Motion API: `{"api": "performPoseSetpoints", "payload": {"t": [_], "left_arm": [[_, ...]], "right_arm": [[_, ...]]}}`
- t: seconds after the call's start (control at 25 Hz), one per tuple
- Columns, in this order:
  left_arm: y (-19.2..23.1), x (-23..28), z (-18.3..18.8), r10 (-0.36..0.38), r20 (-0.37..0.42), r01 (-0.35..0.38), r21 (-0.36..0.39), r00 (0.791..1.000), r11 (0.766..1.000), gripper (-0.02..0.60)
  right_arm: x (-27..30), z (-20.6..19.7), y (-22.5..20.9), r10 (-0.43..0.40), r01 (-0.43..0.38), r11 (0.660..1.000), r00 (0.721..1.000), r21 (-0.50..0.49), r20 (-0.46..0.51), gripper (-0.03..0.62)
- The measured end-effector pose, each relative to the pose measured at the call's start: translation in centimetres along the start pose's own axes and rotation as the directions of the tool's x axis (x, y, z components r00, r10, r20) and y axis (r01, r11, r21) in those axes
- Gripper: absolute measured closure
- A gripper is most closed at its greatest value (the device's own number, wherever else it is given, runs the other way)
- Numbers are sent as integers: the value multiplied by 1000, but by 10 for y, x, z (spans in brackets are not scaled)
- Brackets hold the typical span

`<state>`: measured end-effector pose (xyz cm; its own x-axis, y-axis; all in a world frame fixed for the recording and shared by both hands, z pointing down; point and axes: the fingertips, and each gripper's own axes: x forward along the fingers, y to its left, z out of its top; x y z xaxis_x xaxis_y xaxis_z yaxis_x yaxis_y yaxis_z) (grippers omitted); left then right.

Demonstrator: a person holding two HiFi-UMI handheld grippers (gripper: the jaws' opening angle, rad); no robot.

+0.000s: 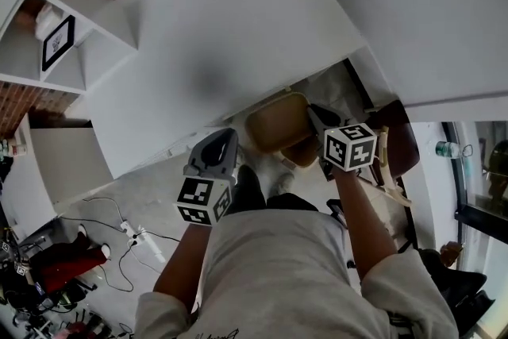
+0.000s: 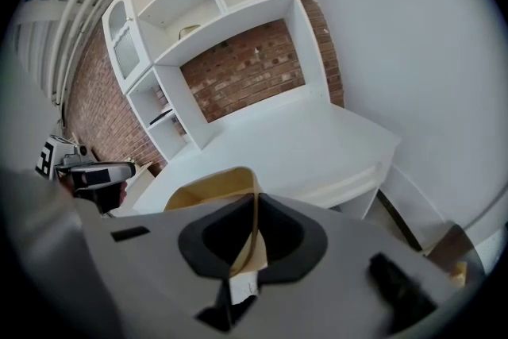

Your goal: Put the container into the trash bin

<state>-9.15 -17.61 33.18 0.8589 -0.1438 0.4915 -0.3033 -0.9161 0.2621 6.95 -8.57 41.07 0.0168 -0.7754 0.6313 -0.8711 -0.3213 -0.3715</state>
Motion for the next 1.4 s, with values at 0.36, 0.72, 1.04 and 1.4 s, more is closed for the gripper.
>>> {"api": "performPoseSetpoints", "payload": {"t": [0.36, 0.72, 1.04, 1.4], "left_arm": [[-98, 11, -22, -79, -23, 80, 62, 997, 995, 555], [-162, 10, -46, -127, -58, 133, 114, 990, 985, 555], [-210, 20, -55, -204, -108, 221, 172, 973, 960, 555], [-251, 57, -62, -315, -186, 351, 219, 931, 910, 555]], "right_arm": [[-93, -62, -62, -93, 89, 992, 995, 87, 39, 557], [-159, -116, -96, -162, 148, 975, 984, 168, 73, 556], [-204, -148, -118, -234, 201, 946, 967, 254, 106, 556], [-236, -183, -144, -326, 269, 893, 939, 362, 106, 557]]}}
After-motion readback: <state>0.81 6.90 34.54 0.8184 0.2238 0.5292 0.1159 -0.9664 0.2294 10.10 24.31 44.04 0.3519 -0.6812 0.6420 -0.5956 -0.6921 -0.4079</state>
